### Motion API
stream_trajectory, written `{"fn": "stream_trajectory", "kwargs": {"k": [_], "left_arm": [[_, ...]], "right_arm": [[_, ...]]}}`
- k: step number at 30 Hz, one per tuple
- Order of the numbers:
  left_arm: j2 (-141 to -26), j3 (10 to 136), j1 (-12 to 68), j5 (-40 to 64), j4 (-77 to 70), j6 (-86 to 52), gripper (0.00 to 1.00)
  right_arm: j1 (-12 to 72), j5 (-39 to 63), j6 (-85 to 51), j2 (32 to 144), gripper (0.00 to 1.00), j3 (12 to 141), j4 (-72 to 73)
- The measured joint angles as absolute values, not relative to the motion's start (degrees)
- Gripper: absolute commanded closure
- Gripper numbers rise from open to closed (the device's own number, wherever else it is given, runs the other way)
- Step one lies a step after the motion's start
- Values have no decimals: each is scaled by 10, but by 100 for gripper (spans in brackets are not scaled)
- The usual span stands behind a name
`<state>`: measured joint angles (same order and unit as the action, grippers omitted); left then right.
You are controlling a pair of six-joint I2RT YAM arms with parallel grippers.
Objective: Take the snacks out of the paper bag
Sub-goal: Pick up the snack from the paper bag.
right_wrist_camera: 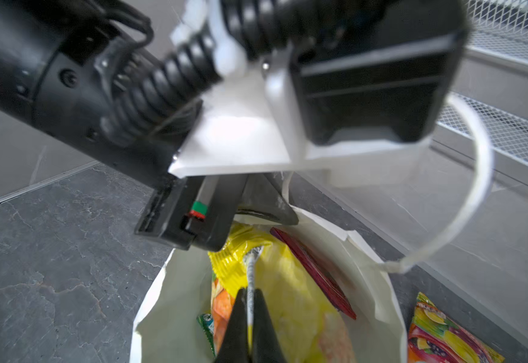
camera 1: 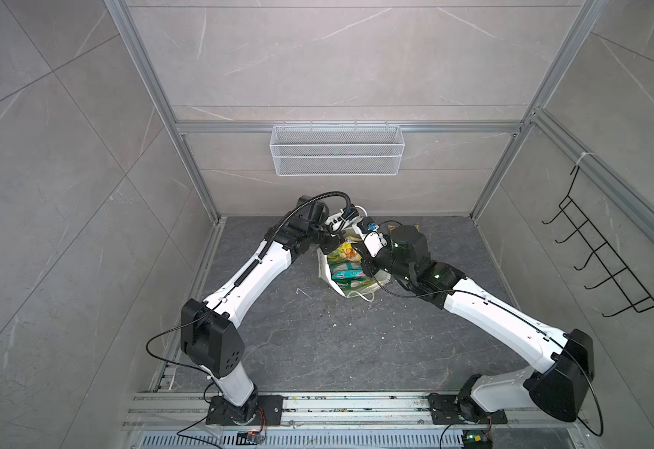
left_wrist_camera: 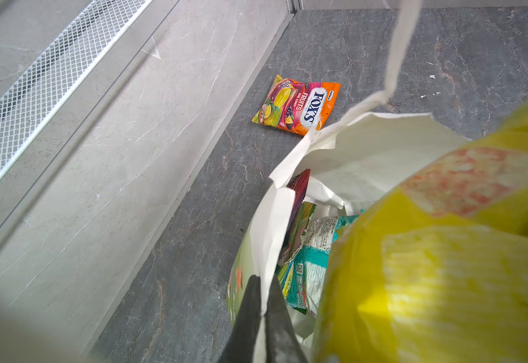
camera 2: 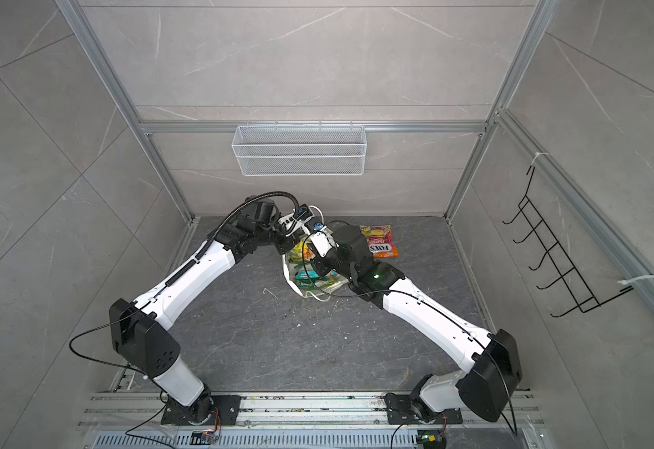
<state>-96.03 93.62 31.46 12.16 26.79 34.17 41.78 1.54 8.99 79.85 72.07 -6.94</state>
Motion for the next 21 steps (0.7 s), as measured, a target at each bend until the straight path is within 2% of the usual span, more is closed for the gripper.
{"fn": "stream_trajectory", "kwargs": {"k": [21], "left_arm": [[-960, 936, 315, 122, 267, 342, 100]], "right_arm": [[420, -25, 83, 671, 100, 707, -123]]}}
